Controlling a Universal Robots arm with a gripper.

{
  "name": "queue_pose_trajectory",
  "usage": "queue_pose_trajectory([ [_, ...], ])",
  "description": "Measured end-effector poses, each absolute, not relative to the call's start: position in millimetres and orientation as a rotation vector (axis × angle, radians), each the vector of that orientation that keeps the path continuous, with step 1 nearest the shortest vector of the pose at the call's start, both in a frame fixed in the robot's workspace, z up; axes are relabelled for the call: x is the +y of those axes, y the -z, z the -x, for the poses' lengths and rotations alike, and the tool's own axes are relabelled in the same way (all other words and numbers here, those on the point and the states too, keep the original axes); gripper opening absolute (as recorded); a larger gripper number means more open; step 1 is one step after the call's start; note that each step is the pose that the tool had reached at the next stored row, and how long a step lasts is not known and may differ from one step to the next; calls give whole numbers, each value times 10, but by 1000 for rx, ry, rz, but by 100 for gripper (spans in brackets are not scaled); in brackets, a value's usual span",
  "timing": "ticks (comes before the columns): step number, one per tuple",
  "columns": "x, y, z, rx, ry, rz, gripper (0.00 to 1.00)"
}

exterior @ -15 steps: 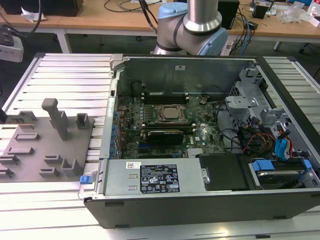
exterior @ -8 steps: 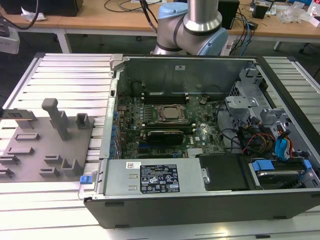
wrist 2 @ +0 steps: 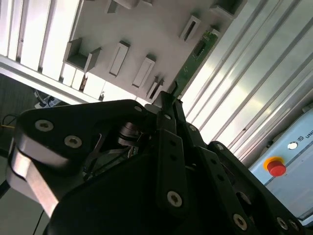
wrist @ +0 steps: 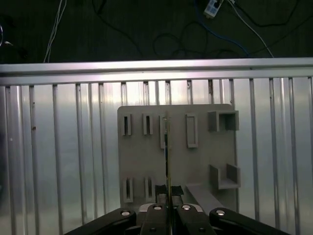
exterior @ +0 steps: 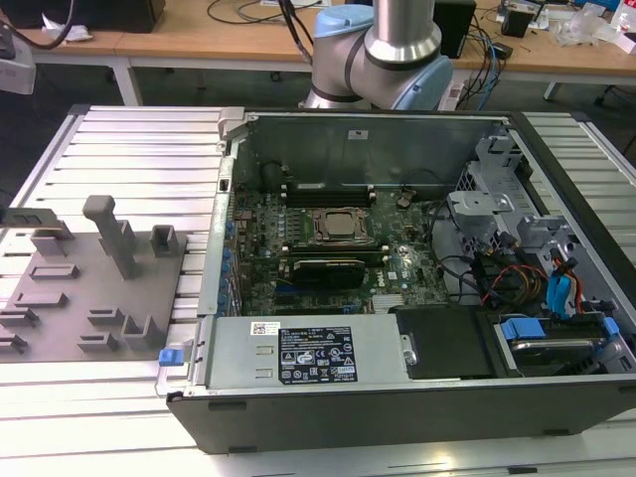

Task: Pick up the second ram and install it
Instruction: 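Pick up the second ram and move it above second insertion slot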

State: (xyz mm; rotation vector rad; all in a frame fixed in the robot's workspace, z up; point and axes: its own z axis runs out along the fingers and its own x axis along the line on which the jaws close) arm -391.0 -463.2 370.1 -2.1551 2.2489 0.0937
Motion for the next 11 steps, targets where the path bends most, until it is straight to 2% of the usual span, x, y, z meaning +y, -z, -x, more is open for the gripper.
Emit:
queue_pose_trajectory([
  [11, -4585, -3817, 3902, 2238, -116, 2145, 14],
])
